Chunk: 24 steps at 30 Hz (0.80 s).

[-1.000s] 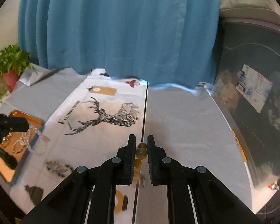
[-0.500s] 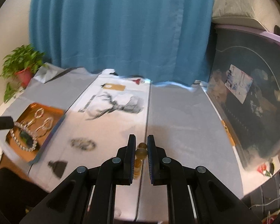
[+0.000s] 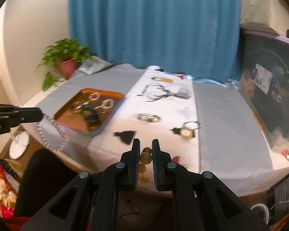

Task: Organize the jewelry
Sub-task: 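Lift the amber and crystal bracelets off the runner toward the copper tray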

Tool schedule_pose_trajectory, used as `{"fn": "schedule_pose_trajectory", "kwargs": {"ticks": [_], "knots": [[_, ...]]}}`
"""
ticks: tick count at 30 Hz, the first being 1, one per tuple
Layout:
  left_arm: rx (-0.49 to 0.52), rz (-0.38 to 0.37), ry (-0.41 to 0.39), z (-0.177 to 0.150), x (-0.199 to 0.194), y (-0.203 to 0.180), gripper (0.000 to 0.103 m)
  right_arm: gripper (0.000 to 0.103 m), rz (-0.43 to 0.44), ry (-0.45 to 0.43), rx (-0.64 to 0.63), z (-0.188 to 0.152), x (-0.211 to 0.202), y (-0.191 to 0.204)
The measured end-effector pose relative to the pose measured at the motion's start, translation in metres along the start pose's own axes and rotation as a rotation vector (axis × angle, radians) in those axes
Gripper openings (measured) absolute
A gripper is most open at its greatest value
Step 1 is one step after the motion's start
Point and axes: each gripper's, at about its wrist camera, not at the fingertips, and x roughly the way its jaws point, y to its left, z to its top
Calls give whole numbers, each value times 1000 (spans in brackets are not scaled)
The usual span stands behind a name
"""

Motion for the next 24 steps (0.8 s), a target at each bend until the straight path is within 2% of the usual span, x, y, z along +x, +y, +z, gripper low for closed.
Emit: {"fn": "schedule_pose_trajectory", "kwargs": {"ticks": [6,13,24], "knots": [[-16,10,4,-22,-16,2,5,13,75,-13,-52,-14,-25,41],[-38,19,-14,-25,-25,8,5,13,128,-16,-101,-18,-33,68],[-73,26,-23,-18,-24,21,5,13,126,-11,-101,-13,-26,68]]}}
